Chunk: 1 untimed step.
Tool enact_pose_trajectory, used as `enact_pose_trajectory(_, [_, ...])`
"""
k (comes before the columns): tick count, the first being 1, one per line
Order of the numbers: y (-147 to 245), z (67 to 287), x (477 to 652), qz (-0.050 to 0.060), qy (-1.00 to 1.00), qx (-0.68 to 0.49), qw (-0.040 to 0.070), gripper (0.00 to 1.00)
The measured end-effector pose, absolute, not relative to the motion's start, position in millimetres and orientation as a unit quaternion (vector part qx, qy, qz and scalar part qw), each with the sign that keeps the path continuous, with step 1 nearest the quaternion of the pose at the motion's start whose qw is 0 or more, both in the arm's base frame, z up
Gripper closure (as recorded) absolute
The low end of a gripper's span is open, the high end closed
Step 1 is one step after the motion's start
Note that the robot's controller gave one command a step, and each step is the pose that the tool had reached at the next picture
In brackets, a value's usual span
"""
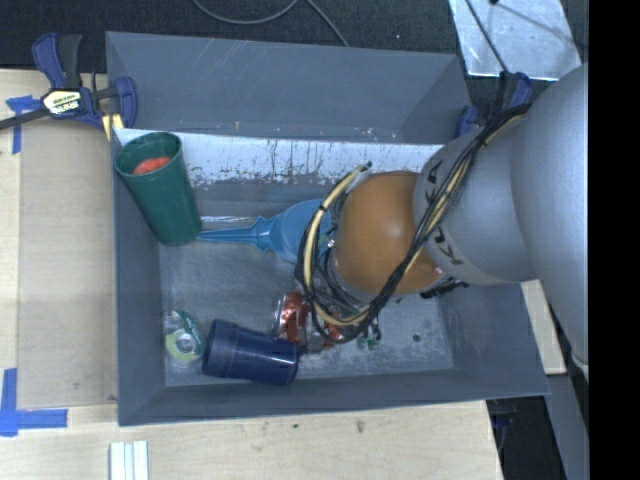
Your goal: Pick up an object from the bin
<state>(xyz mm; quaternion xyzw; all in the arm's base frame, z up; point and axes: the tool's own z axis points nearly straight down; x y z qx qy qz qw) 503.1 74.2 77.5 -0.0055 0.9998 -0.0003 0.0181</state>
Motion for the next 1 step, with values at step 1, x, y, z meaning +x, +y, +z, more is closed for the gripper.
enact_pose_trajectory(1, [76.2,111.1,507.1,-0.001,1.0,-0.002,0.015,1.0])
